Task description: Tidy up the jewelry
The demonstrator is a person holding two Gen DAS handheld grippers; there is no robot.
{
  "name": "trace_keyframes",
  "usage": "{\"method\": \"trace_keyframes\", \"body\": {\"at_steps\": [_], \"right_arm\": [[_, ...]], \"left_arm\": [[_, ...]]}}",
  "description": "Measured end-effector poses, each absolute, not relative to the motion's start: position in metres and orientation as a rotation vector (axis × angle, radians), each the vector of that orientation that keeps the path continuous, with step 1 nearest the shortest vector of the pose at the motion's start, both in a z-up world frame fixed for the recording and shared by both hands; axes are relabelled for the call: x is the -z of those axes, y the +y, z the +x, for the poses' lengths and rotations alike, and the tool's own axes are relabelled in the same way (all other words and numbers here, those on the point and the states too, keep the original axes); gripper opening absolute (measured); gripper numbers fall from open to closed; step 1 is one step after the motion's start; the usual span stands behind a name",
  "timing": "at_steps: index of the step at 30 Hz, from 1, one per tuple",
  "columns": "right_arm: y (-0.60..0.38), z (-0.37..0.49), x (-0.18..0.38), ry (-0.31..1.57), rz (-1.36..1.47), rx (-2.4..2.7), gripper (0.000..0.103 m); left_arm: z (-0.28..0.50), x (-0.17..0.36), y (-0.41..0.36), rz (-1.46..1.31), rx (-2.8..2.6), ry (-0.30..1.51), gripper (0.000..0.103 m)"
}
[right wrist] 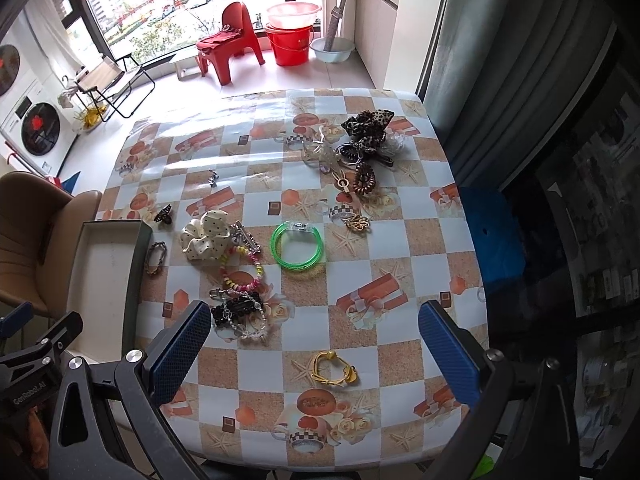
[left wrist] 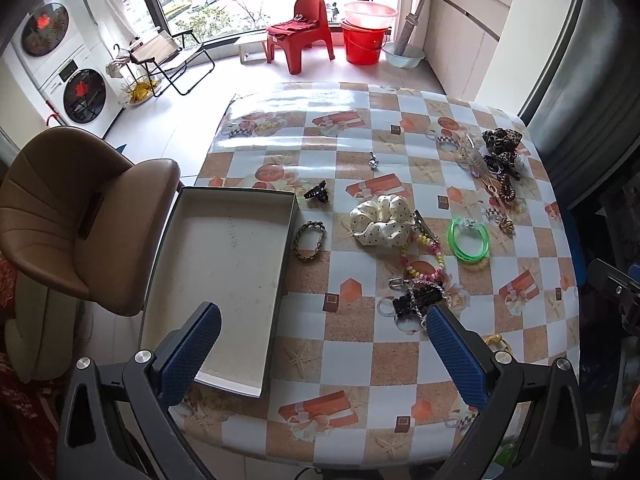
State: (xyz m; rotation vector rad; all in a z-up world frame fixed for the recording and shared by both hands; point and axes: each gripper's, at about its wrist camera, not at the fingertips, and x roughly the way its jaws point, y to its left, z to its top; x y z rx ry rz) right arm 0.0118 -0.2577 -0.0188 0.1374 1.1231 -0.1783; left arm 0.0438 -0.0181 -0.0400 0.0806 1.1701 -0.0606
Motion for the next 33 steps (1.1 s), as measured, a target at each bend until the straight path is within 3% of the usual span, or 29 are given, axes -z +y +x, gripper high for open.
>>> {"method": "trace_keyframes", "body": {"at_steps": [33], "right_arm": [[-0.2584,0.014,0.0186,1.128,0.138,0.178,0.103]], "left_arm": [[0.0479,0.0392,-0.0167,0.091,0.059,1.163,0.103]]}}
